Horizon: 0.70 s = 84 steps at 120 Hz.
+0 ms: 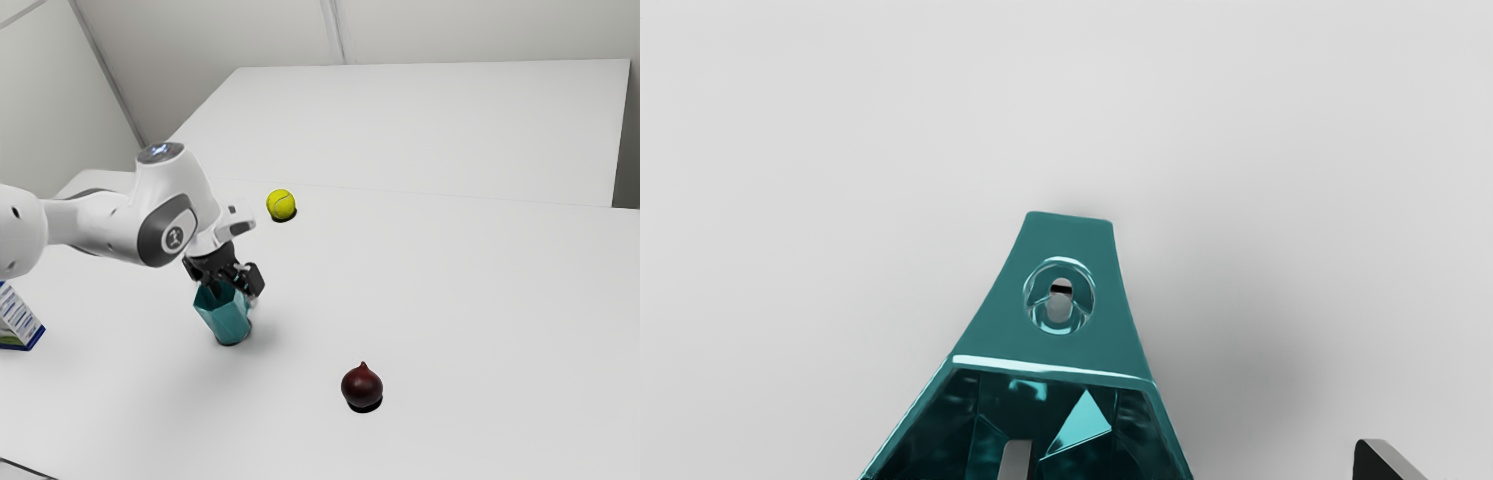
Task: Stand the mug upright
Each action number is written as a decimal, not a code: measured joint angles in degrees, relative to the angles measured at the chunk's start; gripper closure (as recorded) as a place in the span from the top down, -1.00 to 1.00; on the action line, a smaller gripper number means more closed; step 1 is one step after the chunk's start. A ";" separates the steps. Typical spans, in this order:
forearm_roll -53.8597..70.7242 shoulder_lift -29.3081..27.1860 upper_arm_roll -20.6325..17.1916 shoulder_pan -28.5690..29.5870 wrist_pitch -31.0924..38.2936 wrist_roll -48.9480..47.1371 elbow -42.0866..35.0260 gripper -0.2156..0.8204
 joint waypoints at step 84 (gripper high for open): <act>-0.61 -3.11 -0.04 -0.85 -10.33 0.22 10.45 0.53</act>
